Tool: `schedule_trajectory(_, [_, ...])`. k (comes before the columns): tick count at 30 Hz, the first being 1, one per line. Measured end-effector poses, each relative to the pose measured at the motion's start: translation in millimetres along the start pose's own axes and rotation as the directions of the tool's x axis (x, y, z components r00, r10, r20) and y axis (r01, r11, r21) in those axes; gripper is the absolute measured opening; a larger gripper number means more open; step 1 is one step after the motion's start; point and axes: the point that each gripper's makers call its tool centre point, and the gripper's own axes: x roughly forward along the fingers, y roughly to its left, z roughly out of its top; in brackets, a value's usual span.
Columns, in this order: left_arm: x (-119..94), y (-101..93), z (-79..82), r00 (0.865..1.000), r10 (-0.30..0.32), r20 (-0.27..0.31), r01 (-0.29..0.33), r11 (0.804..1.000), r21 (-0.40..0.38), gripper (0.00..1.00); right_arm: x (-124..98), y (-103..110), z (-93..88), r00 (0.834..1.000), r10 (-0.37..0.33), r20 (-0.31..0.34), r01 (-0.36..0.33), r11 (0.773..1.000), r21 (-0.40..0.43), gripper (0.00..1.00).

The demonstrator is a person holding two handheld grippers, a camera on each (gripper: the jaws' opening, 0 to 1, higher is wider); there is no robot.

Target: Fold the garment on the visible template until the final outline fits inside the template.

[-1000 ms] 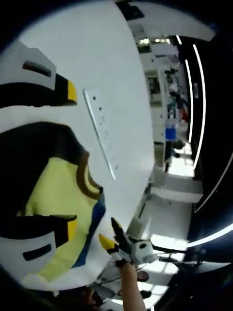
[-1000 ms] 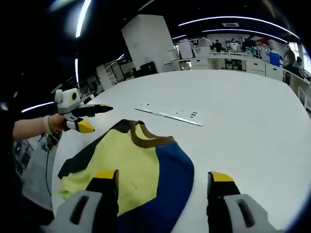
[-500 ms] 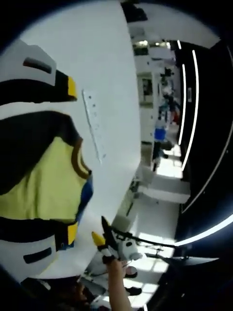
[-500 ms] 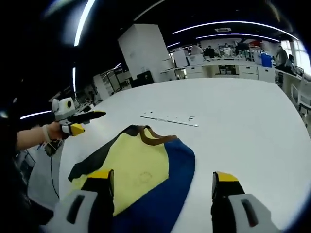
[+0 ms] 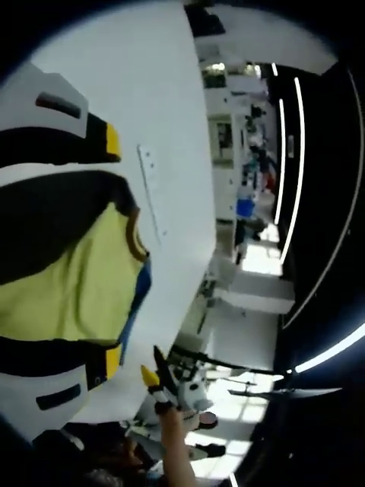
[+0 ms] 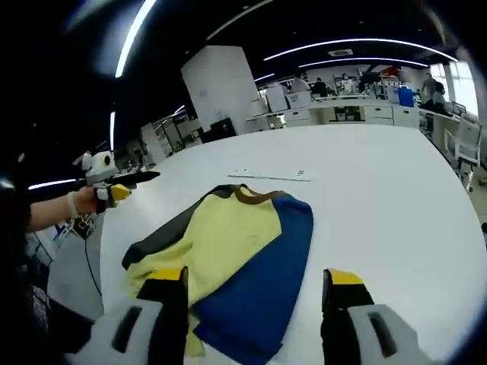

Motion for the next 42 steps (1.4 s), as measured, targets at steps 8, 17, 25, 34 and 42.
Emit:
schedule_trajectory(8, [-29.0,-7.7,-6.0,1.0,0.012,0.014,-0.012,1.0,0.004,0.87,-24.9,25.7,-31.3,1.0,-0.004,-0.014,0.003,0.996,-0.091,0.56])
schedule_trajectory(17, [-52.8,-9.5,-6.2,0.998,0.041,0.042,-0.04,0.999,-0.034,0.85,-26.8,39.0,-71.6,0.991,-0.017,-0.136,-0.036,0.923,-0.383,0.33])
schedule_trajectory(25, [-63.3,-12.4,-3.3,0.997,0.056,0.055,-0.053,0.997,-0.047,0.85,-3.7,38.4,-93.3,0.962,-0.08,-0.261,-0.122,0.729,-0.673,0.25])
schedule_trajectory(34, [-65.1,-12.9,-5.0,0.996,0.063,0.065,-0.058,0.996,-0.07,0.85,5.3,28.0,-99.4,0.946,-0.13,-0.298,-0.167,0.595,-0.786,0.14])
schedule_trajectory(42, [-65.1,-12.8,-8.9,0.996,0.062,0.062,-0.057,0.995,-0.081,0.83,9.2,25.7,-104.9,0.93,-0.118,-0.349,-0.228,0.559,-0.797,0.11])
